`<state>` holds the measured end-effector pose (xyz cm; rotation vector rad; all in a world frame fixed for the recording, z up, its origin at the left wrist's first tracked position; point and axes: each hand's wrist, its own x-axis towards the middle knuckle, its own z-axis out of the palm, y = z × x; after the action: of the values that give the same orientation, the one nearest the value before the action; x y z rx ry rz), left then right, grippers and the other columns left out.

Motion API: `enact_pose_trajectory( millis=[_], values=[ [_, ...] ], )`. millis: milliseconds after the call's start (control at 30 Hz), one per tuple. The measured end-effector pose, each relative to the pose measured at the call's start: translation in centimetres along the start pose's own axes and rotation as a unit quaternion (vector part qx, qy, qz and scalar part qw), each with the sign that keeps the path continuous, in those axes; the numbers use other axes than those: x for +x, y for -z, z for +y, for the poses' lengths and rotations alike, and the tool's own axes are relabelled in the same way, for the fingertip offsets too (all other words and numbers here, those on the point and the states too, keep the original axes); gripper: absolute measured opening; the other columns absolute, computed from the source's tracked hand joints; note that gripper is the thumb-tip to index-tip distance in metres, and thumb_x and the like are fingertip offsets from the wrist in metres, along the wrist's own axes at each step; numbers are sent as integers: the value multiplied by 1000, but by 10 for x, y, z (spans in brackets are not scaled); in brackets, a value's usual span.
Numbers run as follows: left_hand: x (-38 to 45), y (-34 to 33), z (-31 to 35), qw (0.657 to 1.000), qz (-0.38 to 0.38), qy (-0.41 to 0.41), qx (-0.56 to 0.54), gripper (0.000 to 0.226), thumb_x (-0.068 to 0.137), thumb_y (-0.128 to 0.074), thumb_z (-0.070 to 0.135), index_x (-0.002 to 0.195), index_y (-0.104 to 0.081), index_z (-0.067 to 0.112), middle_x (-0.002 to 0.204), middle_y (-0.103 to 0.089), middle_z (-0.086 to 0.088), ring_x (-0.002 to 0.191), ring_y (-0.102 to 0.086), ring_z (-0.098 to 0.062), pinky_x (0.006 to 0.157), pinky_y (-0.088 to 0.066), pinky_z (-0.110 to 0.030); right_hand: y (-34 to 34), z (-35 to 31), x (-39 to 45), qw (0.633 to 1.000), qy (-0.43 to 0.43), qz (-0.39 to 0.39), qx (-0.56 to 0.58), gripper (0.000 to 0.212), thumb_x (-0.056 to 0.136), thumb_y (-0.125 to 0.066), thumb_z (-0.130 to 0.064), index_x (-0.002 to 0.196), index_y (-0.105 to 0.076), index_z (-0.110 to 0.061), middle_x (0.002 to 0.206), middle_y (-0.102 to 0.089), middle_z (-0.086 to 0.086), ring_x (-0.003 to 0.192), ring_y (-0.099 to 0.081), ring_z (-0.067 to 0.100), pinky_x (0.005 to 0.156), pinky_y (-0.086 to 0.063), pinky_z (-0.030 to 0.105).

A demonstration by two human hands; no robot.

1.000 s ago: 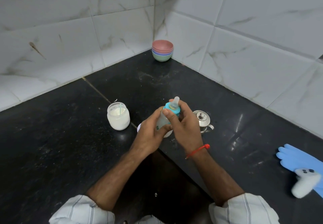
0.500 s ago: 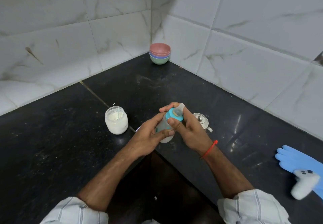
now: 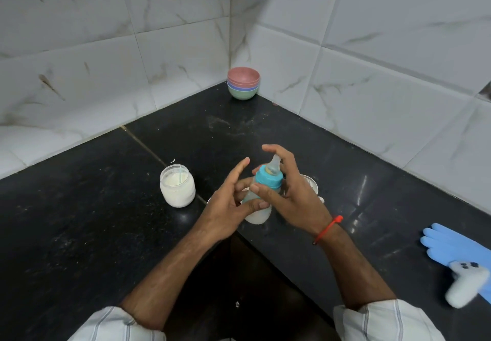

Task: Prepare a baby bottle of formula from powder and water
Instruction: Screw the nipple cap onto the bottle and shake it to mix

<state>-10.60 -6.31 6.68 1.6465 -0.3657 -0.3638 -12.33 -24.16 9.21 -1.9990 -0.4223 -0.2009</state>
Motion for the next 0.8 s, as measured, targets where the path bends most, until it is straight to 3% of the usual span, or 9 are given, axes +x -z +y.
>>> enact_pose_trajectory(
  millis=[100,167,267,333,367,500,600,700,800],
  values=[
    [-2,0,-7,1000,-2,-19,-15,111,77,-85,31,158,-10,42,144,-57,14,126,-61,-9,107,-49,-45,1,2,-1,999,1,47,20,60,93,-72,-24,141,-37,-32,121,-59,2,100,-69,20,82,-62,41],
    [-3,0,-11,998,22,-33,-42,112,78,-86,29,158,-10,44,154,-44,15,125,-62,-13,99,-54,-48,3,-5,0,980,-43,142,133,53,93,-73,-20,136,-43,-31,119,-60,18,96,-69,21,70,-61,39],
    [-5,4,-8,991,99,-40,-76,95,83,-77,30,157,-18,39,158,-35,12,124,-60,-10,82,-62,-40,14,-10,2,877,-142,318,330,43,97,-66,-24,134,-44,-29,109,-61,12,90,-67,21,53,-56,32],
    [-5,10,-7,984,157,-41,-77,78,91,-69,27,156,-26,34,155,-40,11,120,-62,-7,76,-60,-27,22,-8,3,801,-181,370,434,47,99,-63,-32,139,-40,-25,112,-57,6,92,-65,24,51,-56,34],
    [-4,14,-7,981,179,-39,-70,71,94,-66,28,155,-30,34,153,-42,11,118,-63,-5,76,-59,-26,22,-8,3,787,-192,364,459,50,99,-63,-32,141,-38,-25,115,-55,7,91,-65,25,51,-57,36],
    [-1,19,-7,971,228,-29,-70,50,101,-57,32,148,-41,34,142,-54,11,111,-68,-9,83,-61,-51,17,-17,-4,872,-167,276,369,55,94,-69,-16,138,-39,-27,108,-57,6,90,-69,21,58,-60,37],
    [-2,16,-5,971,230,-27,-62,45,103,-52,30,147,-43,32,137,-57,10,108,-69,-9,81,-61,-51,21,-23,-4,897,-114,302,303,57,91,-72,-17,136,-38,-27,104,-61,5,90,-72,20,57,-60,34],
    [-4,13,-5,973,225,-28,-50,45,103,-52,33,147,-44,31,136,-58,10,106,-69,-10,81,-61,-50,24,-22,-2,895,-71,366,243,59,90,-75,-20,134,-37,-30,107,-62,10,94,-71,26,65,-63,48],
    [-4,10,-6,975,218,-25,-36,45,103,-51,33,147,-43,31,137,-57,9,105,-69,-10,81,-61,-45,21,-20,-1,953,-79,268,117,68,84,-83,-24,135,-39,-34,109,-66,9,96,-72,27,83,-60,58]
  ],
)
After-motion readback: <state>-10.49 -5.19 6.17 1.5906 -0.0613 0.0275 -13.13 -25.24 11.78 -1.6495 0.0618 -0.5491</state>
